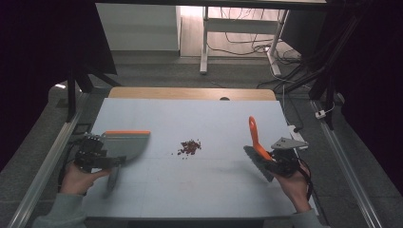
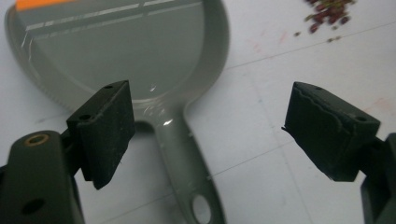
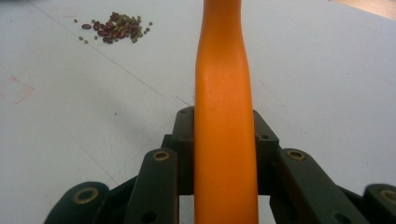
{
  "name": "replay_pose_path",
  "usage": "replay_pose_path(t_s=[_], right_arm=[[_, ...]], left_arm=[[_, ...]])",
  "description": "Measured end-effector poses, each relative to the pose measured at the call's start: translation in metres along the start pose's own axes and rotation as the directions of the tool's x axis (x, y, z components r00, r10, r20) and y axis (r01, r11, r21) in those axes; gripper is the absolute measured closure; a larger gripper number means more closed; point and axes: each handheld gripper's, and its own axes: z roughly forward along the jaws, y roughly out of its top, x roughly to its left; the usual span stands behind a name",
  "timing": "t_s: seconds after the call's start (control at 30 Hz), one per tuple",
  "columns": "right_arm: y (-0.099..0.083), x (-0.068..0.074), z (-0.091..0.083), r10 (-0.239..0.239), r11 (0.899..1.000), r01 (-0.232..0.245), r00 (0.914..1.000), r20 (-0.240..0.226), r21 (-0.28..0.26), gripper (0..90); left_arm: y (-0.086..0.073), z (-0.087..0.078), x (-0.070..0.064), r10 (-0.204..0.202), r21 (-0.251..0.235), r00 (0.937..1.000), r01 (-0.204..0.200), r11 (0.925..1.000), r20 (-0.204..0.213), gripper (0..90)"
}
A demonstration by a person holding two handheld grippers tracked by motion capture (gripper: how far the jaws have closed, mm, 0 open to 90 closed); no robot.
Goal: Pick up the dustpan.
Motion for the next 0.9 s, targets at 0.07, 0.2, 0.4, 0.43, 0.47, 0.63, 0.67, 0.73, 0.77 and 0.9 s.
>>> replay_pose_path(t_s=[0.07,0.2,0.4,0.43,0.47,0.63,0.67,0.73,0.77,0.9], right_arm=[[0.0,0.0,0.0,0.003,1.0,-0.003,1.0,-0.001,0.001,70.6],[-0.001,0.0,0.001,0.001,1.0,-0.001,1.0,-0.001,0.004,70.6],[-0.001,0.001,0.003,0.0,1.0,0.0,1.0,-0.004,0.01,70.6],[-0.001,0.001,0.003,-0.001,1.0,0.001,1.0,-0.004,0.01,70.6],[-0.001,0.001,0.003,-0.001,1.0,0.001,1.0,-0.004,0.01,70.6],[-0.001,0.001,0.004,0.0,1.0,0.0,1.0,-0.007,0.007,70.6],[-0.001,0.001,0.004,0.0,1.0,0.0,1.0,-0.007,0.008,70.6],[-0.001,0.002,0.004,-0.005,1.0,0.005,1.0,-0.007,0.01,70.6],[-0.001,0.002,0.004,-0.011,1.0,0.011,0.9999,-0.007,0.009,70.5],[-0.001,0.003,0.005,-0.016,1.0,0.016,0.9998,-0.008,0.005,70.6]], left_arm=[[-0.002,0.002,0.004,-0.016,0.002,0.9999,0.016,0.9999,-0.003,16.7],[-0.006,0.009,0.01,-0.033,0.017,0.9994,0.034,0.9993,-0.004,16.7],[-0.01,0.02,0.012,-0.047,0.056,0.9989,0.047,0.9973,-0.006,16.6],[-0.011,0.02,0.011,-0.044,0.06,0.999,0.044,0.9972,-0.002,16.3],[-0.012,0.019,0.01,-0.041,0.056,0.9992,0.041,0.9976,-0.001,15.7],[-0.018,0.026,0.013,-0.058,0.079,0.9983,0.059,0.9951,-0.011,15.0],[-0.018,0.028,0.013,-0.062,0.083,0.998,0.062,0.9946,-0.011,15.1],[-0.019,0.03,0.013,-0.062,0.093,0.9981,0.062,0.9937,-0.004,14.9],[-0.019,0.031,0.013,-0.061,0.094,0.9982,0.06,0.9937,-0.002,14.5],[-0.019,0.034,0.015,-0.068,0.099,0.9977,0.068,0.9928,0.001,14.3]])
